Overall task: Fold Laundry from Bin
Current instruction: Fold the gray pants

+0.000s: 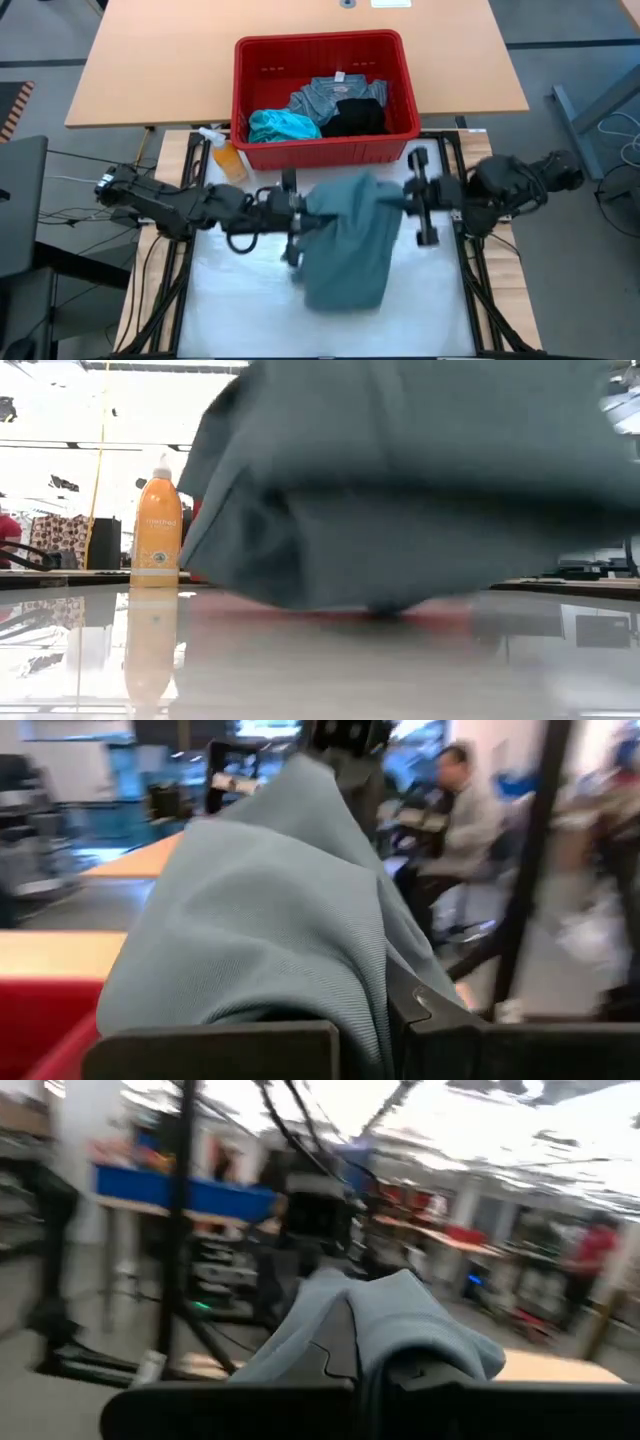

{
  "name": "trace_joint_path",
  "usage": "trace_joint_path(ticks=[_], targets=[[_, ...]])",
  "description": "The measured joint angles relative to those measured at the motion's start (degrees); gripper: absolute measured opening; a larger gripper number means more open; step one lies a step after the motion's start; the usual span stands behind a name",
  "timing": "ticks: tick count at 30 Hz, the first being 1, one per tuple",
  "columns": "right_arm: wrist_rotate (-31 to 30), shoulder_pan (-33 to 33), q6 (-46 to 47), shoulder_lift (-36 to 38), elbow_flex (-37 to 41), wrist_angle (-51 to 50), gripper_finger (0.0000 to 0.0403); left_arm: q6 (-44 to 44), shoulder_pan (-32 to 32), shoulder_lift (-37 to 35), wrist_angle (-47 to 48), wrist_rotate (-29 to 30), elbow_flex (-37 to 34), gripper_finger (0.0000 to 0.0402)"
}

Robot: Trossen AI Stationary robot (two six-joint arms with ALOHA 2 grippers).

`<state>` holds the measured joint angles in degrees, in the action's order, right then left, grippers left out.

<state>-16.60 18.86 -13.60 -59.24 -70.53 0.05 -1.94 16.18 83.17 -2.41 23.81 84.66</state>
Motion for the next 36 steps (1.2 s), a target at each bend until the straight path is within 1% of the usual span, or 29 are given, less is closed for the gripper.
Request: trace_joint_path(ticks=[2,4,6,9,11,15,18,22,24,26,29,32,34,36], targets=[[1.7,-4.8,0.1,1.0,1.3,-1.1,0.002,-0.1,-3.4,-0.4,1.8,0.4,0.0,0.0],[5.0,-9.5,0.8,1.5,1.6,-2.8,0.002,1.2,-7.2,-1.4,4.3,0.0,0.0,0.0],[7.2,-13.3,2.2,1.6,1.6,-2.5,0.002,3.0,-11.3,-2.2,5.1,-2.5,0.0,0.0],[8.9,-16.2,2.6,1.9,1.6,-0.6,0.002,6.9,-16.2,-2.7,5.8,-9.6,0.3,0.0],[9.0,-17.3,2.7,2.4,1.6,0.8,0.002,8.8,-18.6,-2.9,8.5,-15.2,2.5,0.0],[9.3,-19.1,5.8,4.6,1.5,0.7,0.002,11.4,-20.3,-2.9,11.3,-22.4,8.4,0.0],[10.9,-16.4,9.2,5.4,1.5,-3.4,0.002,12.1,-17.5,-2.7,13.7,-26.2,10.5,0.0],[10.2,-7.0,9.8,3.5,1.5,-4.9,0.002,12.5,-11.3,-2.4,17.1,-24.7,10.5,0.0],[7.1,-1.2,7.2,2.0,1.5,-3.8,0.002,11.5,-8.1,-2.4,17.4,-21.8,10.5,0.0],[0.8,3.7,3.4,1.1,1.8,-4.1,0.002,9.8,-4.8,-2.4,17.0,-18.2,10.5,0.0],[-6.4,9.0,-1.0,1.3,1.7,-1.4,0.002,7.5,-1.3,-2.3,17.5,-15.5,11.7,0.0],[-7.9,10.5,-2.5,1.7,1.5,1.7,0.002,5.7,-0.6,-2.4,18.7,-13.7,14.1,0.0],[-9.4,9.4,-3.2,1.6,1.5,2.1,0.002,5.1,-2.2,-2.4,21.5,-12.8,15.2,0.0],[-10.1,6.9,-3.2,1.9,1.6,1.8,0.002,5.3,-4.6,-2.4,24.0,-13.0,15.7,0.0]])
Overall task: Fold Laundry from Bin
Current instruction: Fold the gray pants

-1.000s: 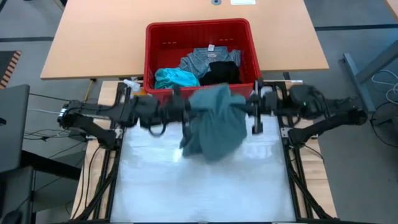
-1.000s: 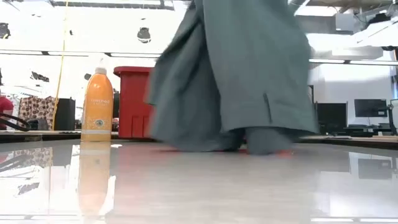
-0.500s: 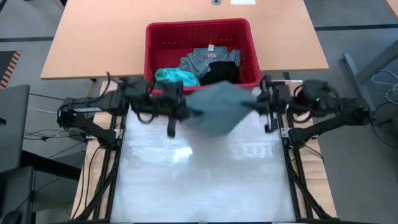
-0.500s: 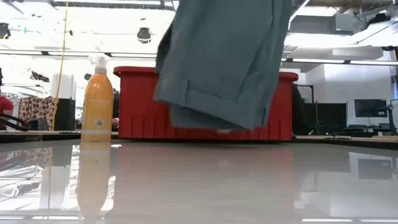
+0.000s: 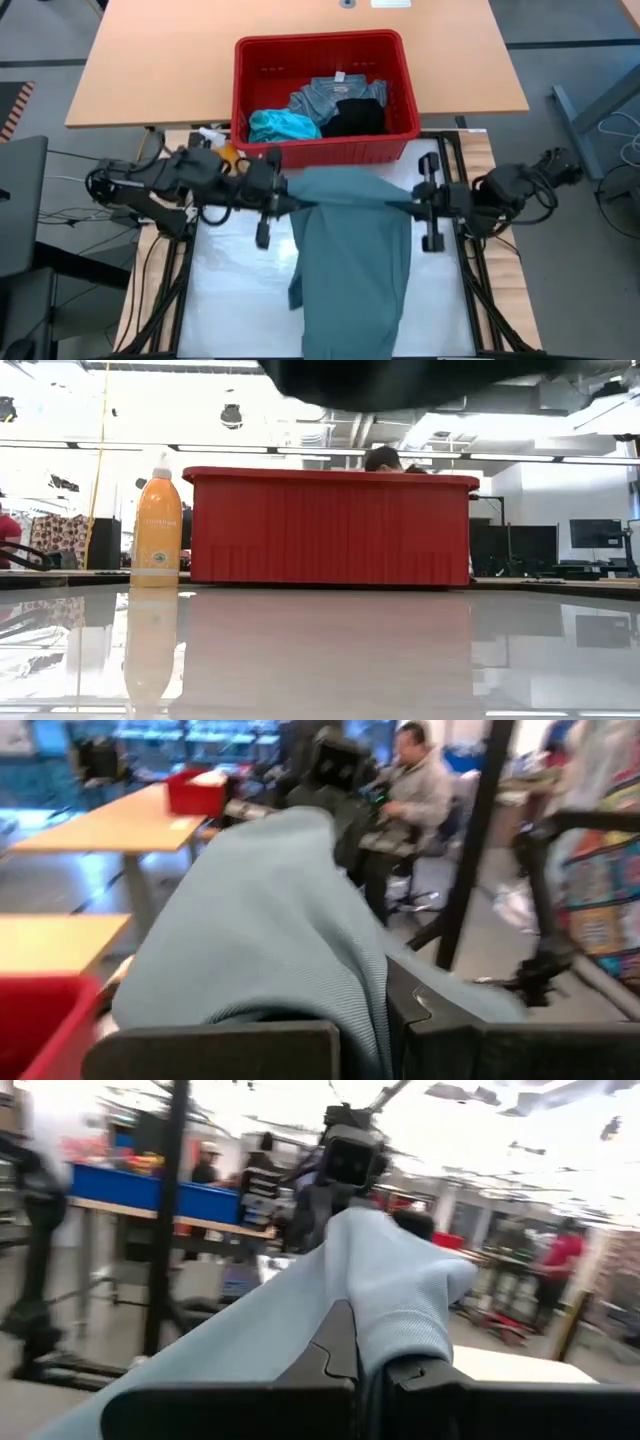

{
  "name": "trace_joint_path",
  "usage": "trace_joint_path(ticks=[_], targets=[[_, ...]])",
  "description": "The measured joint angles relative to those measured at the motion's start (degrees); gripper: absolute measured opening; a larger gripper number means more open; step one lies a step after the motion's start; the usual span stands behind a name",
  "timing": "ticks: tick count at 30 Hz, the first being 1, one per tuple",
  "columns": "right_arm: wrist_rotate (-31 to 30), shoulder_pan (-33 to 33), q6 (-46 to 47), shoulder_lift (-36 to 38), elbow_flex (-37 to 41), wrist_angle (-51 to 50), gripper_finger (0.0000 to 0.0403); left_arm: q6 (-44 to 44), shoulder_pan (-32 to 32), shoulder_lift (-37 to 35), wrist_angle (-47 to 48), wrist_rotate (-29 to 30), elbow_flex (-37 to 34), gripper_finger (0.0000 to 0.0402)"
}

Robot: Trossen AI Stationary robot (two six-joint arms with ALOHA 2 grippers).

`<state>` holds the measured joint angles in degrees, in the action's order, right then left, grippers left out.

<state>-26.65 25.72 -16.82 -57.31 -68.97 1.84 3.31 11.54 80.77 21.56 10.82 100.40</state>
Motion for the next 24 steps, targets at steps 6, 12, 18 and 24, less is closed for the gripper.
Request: trace_joint_path(ticks=[6,12,18,24], targets=[[11.8,-14.6,3.3,-0.6,0.0,-1.3,0.002,1.6,-10.6,-0.1,4.0,-6.5,-1.8,0.0],[22.3,-26.5,2.8,-1.0,0.0,-1.9,0.002,-0.3,-18.6,-0.1,5.0,-10.2,0.0,0.0],[27.0,-21.9,1.3,0.1,0.0,-8.4,0.0019,-0.9,-11.6,-0.2,7.6,-12.9,1.5,0.0],[24.7,-8.9,11.6,1.8,16.0,-11.0,0.0018,3.6,4.8,2.4,4.6,-4.4,-14.5,0.0]])
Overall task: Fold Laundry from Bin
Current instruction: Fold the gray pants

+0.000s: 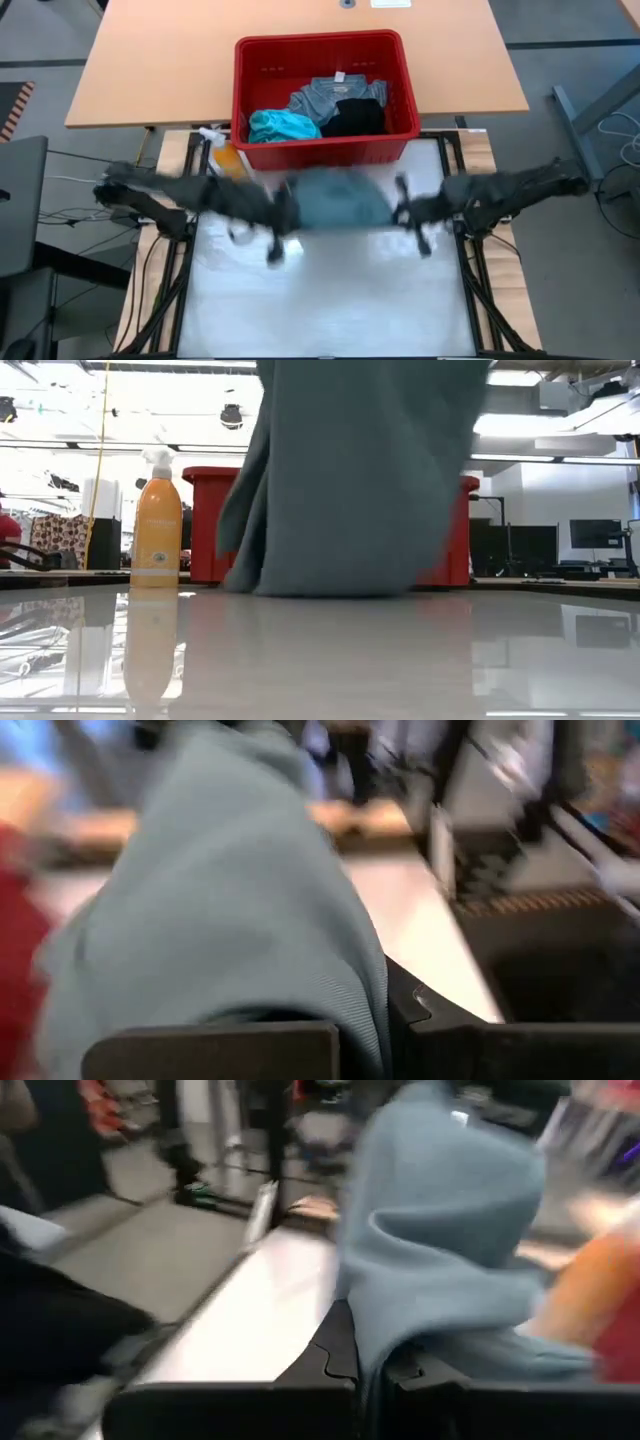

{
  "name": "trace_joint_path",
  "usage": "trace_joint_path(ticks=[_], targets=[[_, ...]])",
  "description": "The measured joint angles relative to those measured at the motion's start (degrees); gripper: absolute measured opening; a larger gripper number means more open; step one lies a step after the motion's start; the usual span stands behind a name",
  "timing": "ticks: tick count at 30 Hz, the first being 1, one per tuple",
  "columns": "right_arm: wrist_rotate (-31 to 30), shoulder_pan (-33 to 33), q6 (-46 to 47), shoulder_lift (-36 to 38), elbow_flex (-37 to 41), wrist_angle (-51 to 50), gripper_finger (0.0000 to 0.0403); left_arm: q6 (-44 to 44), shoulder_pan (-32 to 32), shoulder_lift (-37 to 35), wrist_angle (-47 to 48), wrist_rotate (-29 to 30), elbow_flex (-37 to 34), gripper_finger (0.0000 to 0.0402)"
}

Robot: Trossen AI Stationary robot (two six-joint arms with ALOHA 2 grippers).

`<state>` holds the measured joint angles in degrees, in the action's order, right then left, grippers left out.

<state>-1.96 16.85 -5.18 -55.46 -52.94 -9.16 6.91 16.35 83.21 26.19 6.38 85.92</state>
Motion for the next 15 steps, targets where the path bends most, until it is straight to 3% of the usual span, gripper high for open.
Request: trace_joint_path(ticks=[3,6,10,15], targets=[[-4.5,9.2,10.7,-0.6,13.4,13.7,0.0018,7.9,6.8,2.7,-14.0,-0.5,-13.1,0.0],[-11.6,18.5,17.6,-2.4,21.0,29.8,0.0018,14.7,10.8,4.8,-26.7,-0.9,-20.2,0.0],[-21.7,27.3,20.2,-7.0,23.4,39.9,0.0018,21.7,13.1,7.3,-31.3,1.5,-22.3,0.0],[-23.3,30.2,19.4,-12.8,23.2,48.6,0.0022,24.8,13.6,8.4,-34.1,2.8,-21.7,0.0]])
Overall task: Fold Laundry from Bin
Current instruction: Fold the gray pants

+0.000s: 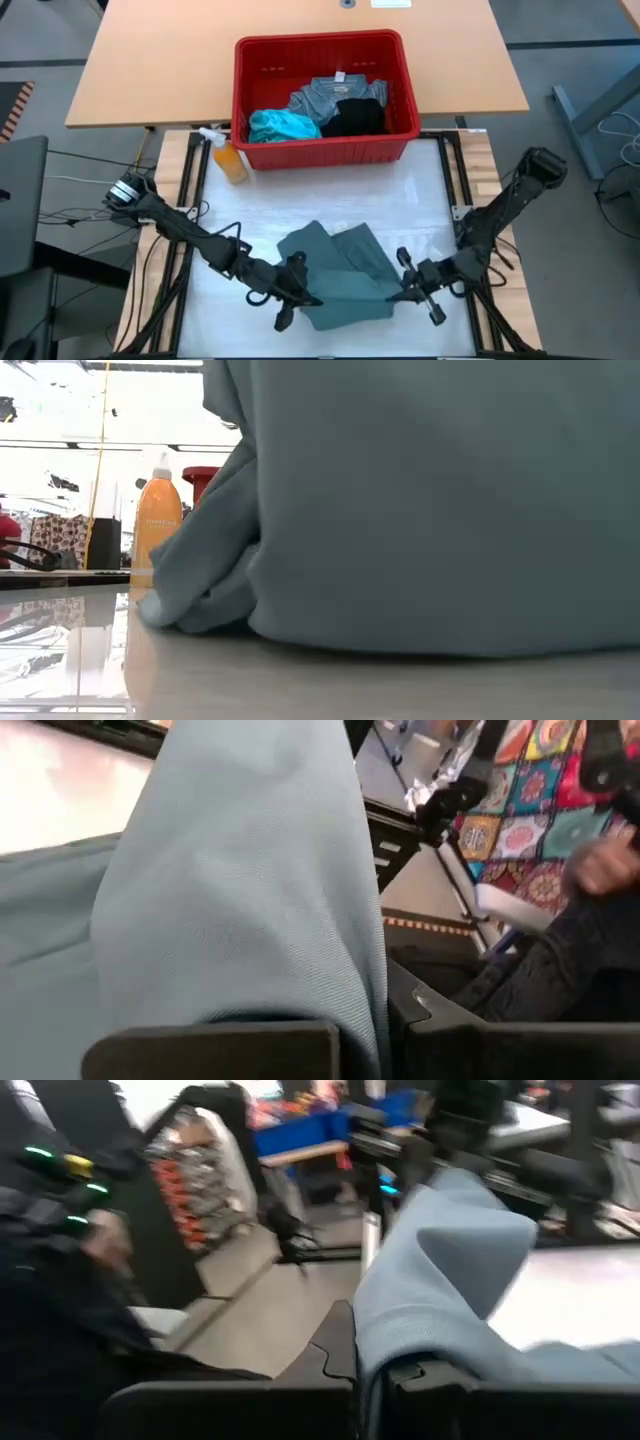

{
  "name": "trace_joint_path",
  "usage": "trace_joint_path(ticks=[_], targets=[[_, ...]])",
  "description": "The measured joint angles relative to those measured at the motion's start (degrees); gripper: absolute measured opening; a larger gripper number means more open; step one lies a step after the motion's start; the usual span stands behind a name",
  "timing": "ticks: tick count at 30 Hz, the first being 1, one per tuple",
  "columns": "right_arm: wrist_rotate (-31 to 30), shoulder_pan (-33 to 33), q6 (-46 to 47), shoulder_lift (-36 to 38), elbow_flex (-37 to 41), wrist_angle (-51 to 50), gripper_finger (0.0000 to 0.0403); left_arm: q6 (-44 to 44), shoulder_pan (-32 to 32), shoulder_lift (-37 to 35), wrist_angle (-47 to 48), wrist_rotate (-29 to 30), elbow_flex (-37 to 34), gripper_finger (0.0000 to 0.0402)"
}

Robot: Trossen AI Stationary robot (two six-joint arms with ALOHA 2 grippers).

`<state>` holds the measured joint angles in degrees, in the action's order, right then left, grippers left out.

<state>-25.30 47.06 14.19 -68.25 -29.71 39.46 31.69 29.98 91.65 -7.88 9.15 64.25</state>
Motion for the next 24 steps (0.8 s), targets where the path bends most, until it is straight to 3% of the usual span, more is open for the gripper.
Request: trace_joint_path(ticks=[5,9,17,24], targets=[[-2.1,-7.7,3.3,-2.2,0.1,-1.9,0.0019,10.7,-2.0,0.1,7.5,3.7,-0.1,0.0],[1.7,-17.2,4.6,-2.1,0.1,-5.1,0.0018,17.2,-3.9,0.0,15.3,6.6,-0.1,0.0],[13.1,-35.9,10.0,-5.4,0.1,-11.6,0.0019,19.2,-10.3,-0.1,29.3,9.2,-1.7,0.0],[17.8,-45.2,5.3,-14.6,0.1,-6.5,0.0019,17.6,-17.7,-0.2,24.3,8.1,-10.1,0.0]])
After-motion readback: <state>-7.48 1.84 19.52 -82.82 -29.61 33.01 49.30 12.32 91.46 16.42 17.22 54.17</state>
